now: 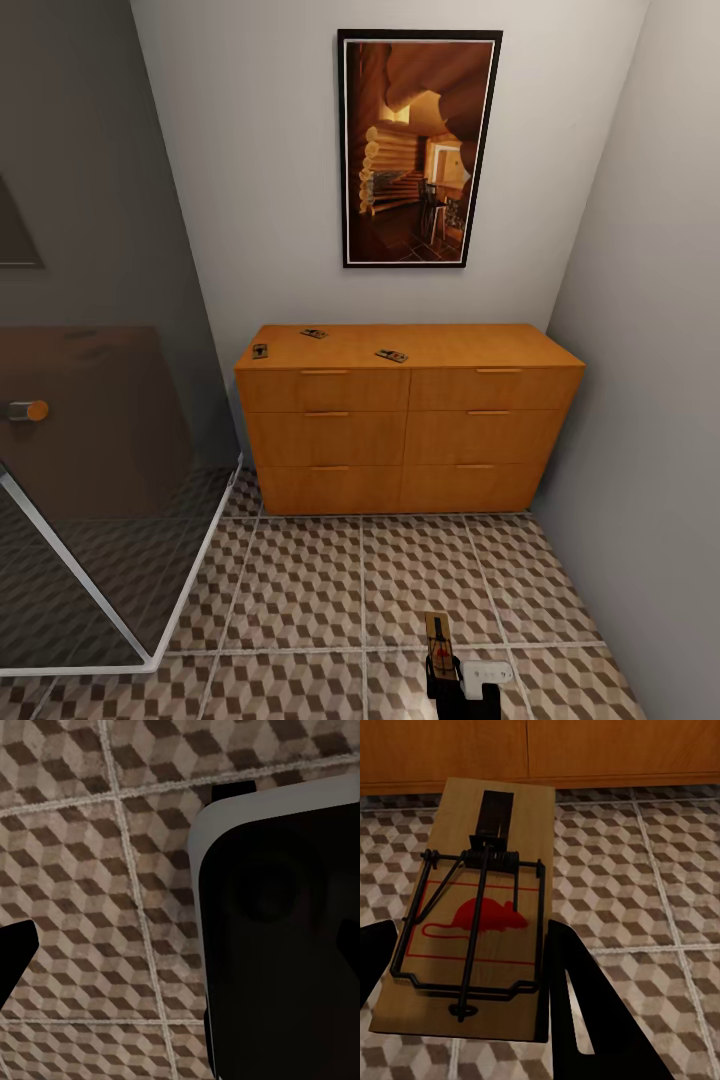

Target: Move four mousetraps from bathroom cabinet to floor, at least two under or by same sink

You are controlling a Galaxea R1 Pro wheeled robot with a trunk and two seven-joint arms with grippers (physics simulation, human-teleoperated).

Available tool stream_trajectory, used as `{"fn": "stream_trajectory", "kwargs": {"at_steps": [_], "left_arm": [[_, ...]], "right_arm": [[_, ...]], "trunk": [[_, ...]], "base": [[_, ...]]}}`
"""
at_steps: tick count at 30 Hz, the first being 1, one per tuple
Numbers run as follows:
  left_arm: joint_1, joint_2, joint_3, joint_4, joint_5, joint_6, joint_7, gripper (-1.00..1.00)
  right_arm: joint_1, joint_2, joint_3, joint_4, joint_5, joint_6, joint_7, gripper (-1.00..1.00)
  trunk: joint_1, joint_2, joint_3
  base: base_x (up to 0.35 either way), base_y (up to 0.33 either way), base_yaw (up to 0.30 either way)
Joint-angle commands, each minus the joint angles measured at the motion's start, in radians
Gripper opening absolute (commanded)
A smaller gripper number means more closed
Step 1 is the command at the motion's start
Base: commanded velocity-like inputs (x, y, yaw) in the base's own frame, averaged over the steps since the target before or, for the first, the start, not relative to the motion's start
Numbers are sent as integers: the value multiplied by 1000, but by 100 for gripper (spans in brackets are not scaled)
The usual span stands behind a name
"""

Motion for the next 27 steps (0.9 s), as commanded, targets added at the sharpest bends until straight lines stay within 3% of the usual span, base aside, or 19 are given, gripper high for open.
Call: {"fn": "stream_trajectory", "kwargs": {"at_steps": [1,27], "left_arm": [[-2,0,-7,4,0,-7,3,100],[-2,0,-7,4,0,-7,3,100]], "right_arm": [[-1,0,-2,1,8,-2,-5,-100],[-1,0,-2,1,8,-2,-5,-100]], "trunk": [[0,-1,-1],[0,-1,-1]], "base": [[0,0,0],[0,0,0]]}}
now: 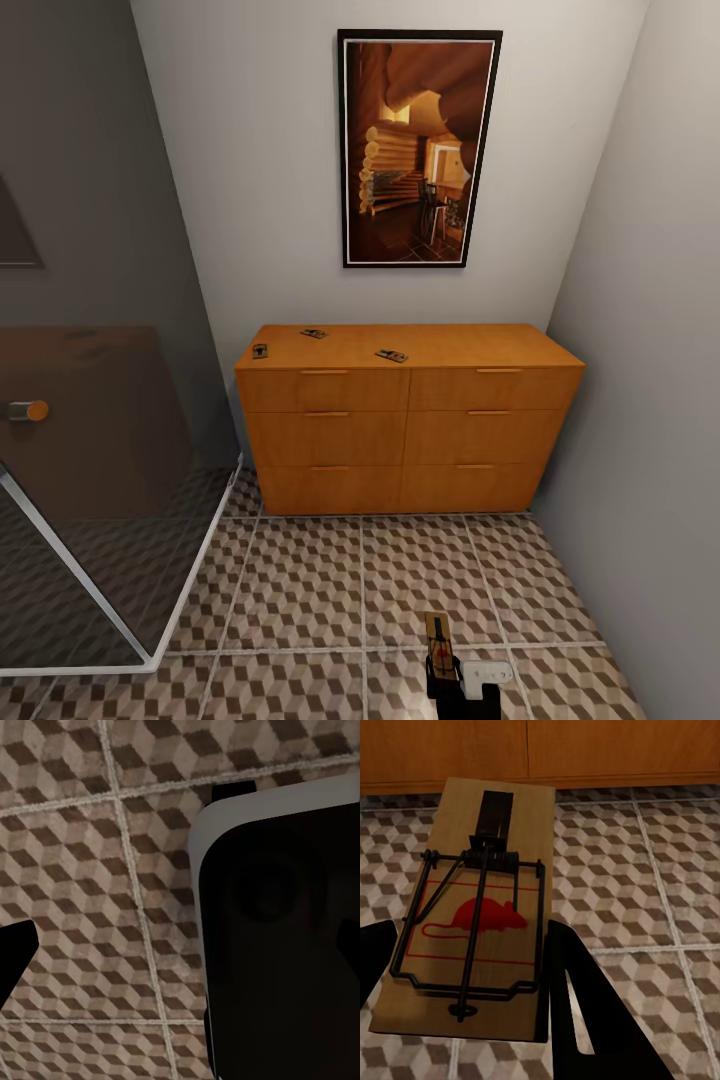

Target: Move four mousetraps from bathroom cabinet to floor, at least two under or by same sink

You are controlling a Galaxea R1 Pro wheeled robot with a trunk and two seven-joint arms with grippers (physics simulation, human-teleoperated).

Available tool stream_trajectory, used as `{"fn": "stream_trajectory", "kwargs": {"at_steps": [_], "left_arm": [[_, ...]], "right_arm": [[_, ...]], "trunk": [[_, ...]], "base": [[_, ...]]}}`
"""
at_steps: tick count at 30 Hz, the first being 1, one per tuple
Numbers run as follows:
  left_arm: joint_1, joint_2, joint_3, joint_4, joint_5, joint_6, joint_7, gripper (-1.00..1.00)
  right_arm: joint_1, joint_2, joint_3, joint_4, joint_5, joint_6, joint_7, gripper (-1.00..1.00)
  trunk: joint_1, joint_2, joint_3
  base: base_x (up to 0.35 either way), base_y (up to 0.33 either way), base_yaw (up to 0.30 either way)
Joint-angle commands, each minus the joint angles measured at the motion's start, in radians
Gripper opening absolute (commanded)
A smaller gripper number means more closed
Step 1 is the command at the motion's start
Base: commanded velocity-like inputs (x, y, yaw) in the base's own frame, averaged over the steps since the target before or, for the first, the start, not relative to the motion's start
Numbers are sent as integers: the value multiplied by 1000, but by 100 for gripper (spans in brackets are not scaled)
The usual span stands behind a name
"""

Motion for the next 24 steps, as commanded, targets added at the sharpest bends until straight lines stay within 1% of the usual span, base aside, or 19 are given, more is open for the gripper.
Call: {"fn": "stream_trajectory", "kwargs": {"at_steps": [1,24], "left_arm": [[-2,0,-7,4,0,-7,3,100],[-2,0,-7,4,0,-7,3,100]], "right_arm": [[-1,0,-2,1,8,-2,-4,-100],[-1,0,-2,1,8,-2,-4,-100]], "trunk": [[0,-1,-1],[0,-1,-1]], "base": [[0,0,0],[0,0,0]]}}
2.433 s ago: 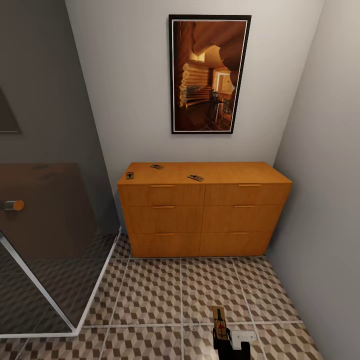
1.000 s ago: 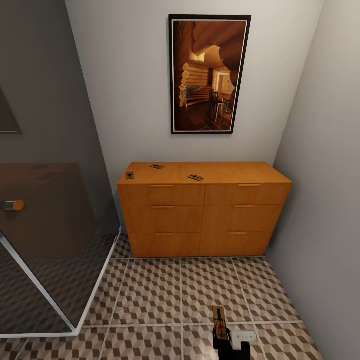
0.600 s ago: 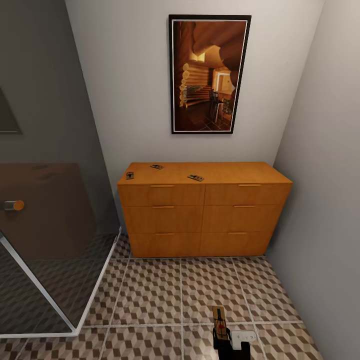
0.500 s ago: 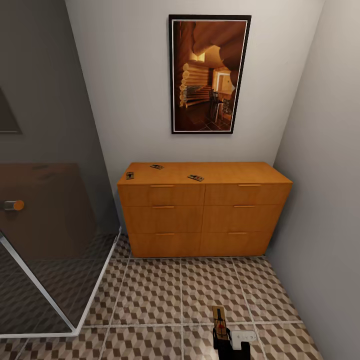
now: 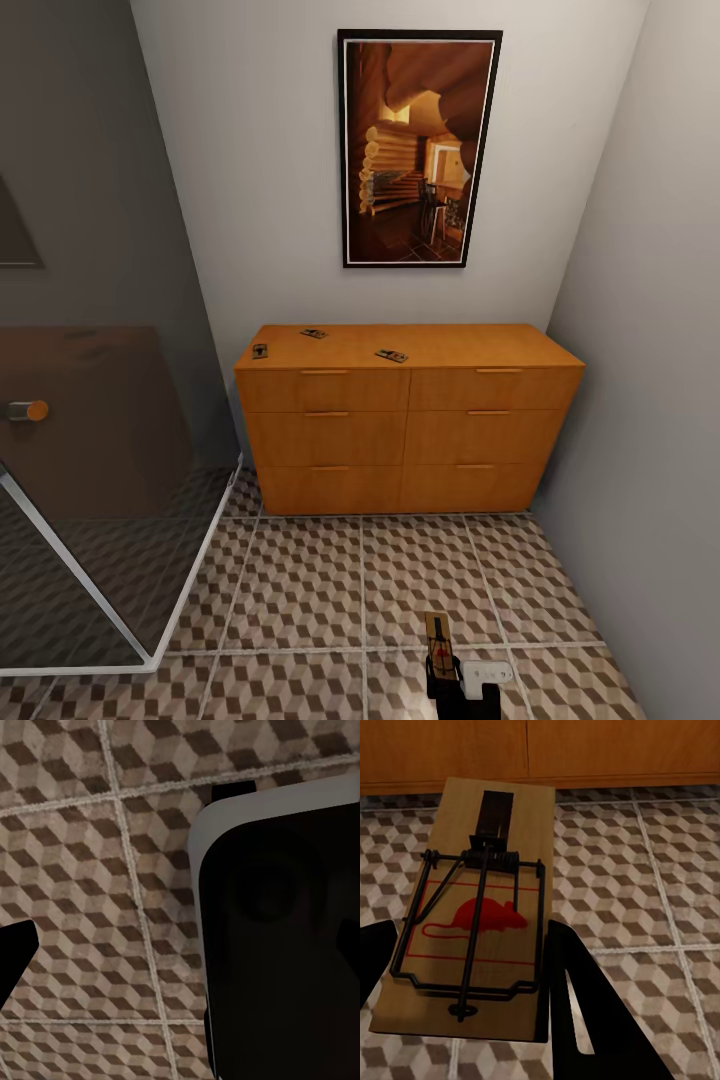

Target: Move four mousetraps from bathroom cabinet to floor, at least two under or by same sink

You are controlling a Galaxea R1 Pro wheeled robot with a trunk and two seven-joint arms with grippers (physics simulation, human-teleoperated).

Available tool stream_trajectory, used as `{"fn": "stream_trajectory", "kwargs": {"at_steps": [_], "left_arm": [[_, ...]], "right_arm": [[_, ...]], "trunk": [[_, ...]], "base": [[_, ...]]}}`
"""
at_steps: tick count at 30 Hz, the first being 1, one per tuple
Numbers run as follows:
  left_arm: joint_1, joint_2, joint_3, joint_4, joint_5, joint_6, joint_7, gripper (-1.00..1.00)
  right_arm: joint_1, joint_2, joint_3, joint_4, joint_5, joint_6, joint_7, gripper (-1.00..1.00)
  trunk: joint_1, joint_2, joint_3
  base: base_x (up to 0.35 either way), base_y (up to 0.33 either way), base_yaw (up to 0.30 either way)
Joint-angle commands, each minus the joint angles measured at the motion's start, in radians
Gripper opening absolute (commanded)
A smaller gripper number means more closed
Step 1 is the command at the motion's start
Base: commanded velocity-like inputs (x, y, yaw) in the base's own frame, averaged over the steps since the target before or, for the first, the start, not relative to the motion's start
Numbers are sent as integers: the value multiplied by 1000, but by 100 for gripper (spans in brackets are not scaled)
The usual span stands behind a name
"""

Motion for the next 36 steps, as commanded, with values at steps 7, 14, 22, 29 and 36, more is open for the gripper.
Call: {"fn": "stream_trajectory", "kwargs": {"at_steps": [7,14,22,29,36], "left_arm": [[-2,-1,-7,4,0,-7,3,100],[-2,-1,-7,4,0,-7,3,100],[-2,0,-7,4,0,-7,3,100],[-2,0,-7,4,0,-7,3,100],[-2,-1,-7,4,0,-7,3,100]], "right_arm": [[0,0,-2,1,8,-2,-5,-100],[0,0,-2,1,8,-2,-4,-100],[0,0,-2,1,8,-2,-5,-100],[0,0,-2,1,8,-2,-5,-100],[0,0,-2,1,8,-2,-5,-100]], "trunk": [[0,-1,-1],[0,-1,-1],[0,-1,-1],[0,-1,-1],[0,-1,-1]], "base": [[0,0,0],[0,0,0],[0,0,0],[0,0,0],[0,0,0]]}}
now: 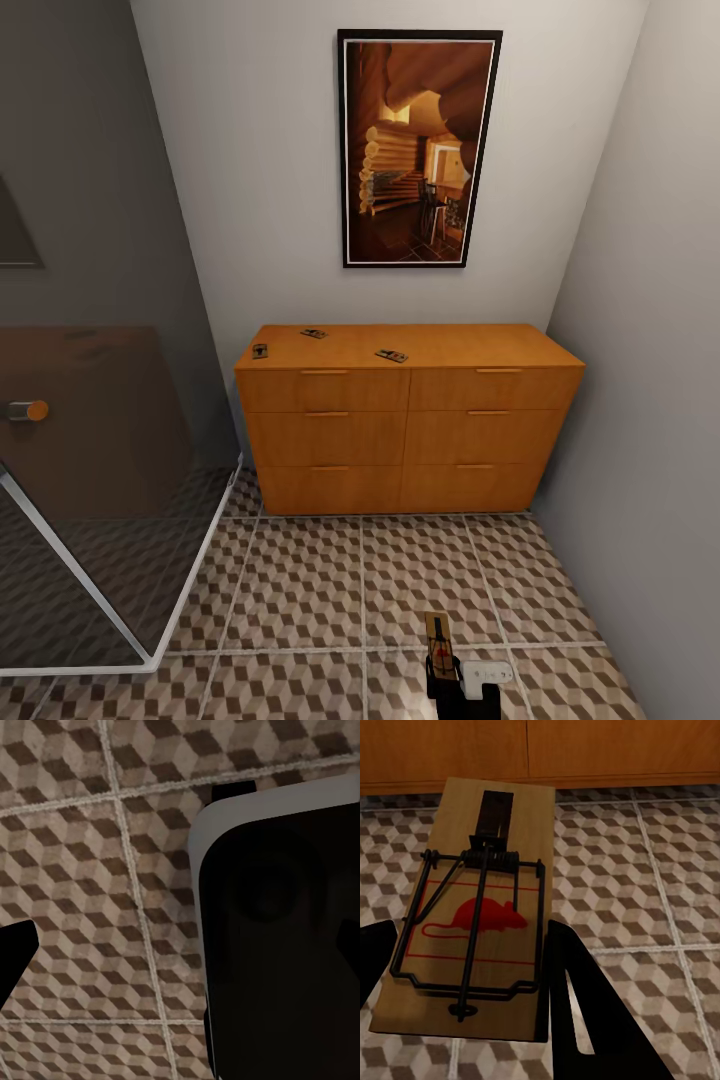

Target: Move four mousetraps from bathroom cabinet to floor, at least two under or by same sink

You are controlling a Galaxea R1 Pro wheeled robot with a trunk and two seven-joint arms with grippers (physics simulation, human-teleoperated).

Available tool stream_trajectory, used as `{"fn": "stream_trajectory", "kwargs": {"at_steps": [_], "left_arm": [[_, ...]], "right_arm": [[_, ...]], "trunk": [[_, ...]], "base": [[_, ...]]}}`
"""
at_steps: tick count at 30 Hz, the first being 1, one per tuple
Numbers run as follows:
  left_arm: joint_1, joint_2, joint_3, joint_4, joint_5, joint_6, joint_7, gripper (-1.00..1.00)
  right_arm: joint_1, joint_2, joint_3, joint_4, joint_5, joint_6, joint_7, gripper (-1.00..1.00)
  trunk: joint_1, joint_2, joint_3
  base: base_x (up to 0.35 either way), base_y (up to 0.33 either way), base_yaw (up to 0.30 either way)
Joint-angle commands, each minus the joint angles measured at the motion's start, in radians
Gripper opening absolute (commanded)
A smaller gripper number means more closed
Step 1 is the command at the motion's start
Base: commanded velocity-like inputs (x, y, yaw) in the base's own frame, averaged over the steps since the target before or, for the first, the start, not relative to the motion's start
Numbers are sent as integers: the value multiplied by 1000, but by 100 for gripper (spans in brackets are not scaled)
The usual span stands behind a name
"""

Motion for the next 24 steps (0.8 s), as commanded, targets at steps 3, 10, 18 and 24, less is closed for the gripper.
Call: {"fn": "stream_trajectory", "kwargs": {"at_steps": [3,10,18,24], "left_arm": [[-2,0,-7,4,0,-7,3,100],[-2,0,-7,4,0,-7,3,100],[-2,0,-7,4,0,-7,3,100],[-2,0,-7,4,0,-7,3,100]], "right_arm": [[-1,0,-2,1,8,-2,-4,-100],[-1,0,-2,1,8,-2,-4,-100],[-1,0,-3,1,8,-2,-5,-100],[-1,0,-3,1,8,-2,-5,-100]], "trunk": [[0,-1,-1],[0,-1,-1],[0,-1,-1],[0,-1,-1]], "base": [[0,0,0],[0,0,0],[0,0,0],[0,0,0]]}}
